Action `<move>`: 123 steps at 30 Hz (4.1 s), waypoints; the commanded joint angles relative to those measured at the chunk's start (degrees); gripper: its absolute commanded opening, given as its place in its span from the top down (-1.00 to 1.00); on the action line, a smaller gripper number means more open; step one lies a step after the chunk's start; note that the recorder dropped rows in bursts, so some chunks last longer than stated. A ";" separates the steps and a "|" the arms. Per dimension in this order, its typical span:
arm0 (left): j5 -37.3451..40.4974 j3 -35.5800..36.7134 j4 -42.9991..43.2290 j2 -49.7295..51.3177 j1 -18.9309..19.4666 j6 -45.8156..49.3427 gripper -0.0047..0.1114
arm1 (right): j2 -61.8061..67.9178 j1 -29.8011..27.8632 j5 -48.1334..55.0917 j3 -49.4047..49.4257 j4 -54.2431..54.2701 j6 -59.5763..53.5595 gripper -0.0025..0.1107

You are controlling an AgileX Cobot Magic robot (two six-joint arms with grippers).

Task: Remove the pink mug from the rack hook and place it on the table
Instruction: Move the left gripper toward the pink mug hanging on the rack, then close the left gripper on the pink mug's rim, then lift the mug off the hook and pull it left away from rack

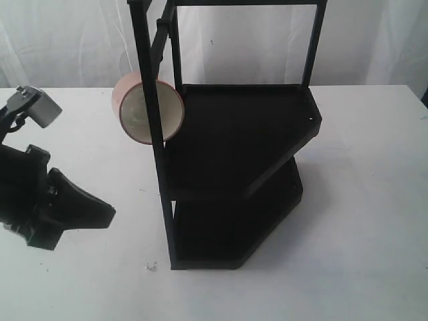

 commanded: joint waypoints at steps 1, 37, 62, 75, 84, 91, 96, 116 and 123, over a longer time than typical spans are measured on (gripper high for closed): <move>4.36 0.23 -2.57 -0.88 -2.33 3.65 0.92 | -0.19 0.33 -0.24 0.13 -0.37 0.08 0.96; -23.65 -3.00 -8.44 -4.86 -3.37 2.49 -0.50 | -0.19 0.33 -0.24 0.13 -0.37 0.08 0.96; -37.11 -3.12 -8.70 0.46 -7.66 5.53 -0.50 | -0.19 0.33 -0.24 0.13 -0.37 -0.09 0.96; -53.80 -3.12 -8.30 3.21 -9.28 5.77 -0.46 | -0.19 0.33 -0.24 0.13 -0.37 -0.09 0.96; -49.86 -4.43 -3.79 6.80 -9.28 2.46 -0.44 | -0.19 0.33 -0.24 0.13 -0.37 -0.09 0.96; -46.83 -6.31 -3.79 6.92 -9.28 2.30 0.00 | -0.19 0.33 -0.24 0.13 -0.37 -0.09 0.96; -45.53 -6.31 -3.79 6.92 -9.28 2.30 0.35 | -0.19 0.33 -0.24 0.13 -0.37 -0.09 0.96; -42.05 -6.31 -3.79 6.91 -9.28 2.19 0.92 | -0.19 0.33 -0.24 0.13 -0.37 -0.09 0.96; -42.08 -6.31 -3.79 6.81 -9.28 2.06 0.92 | -0.19 0.33 -0.24 0.13 -0.37 -0.09 0.96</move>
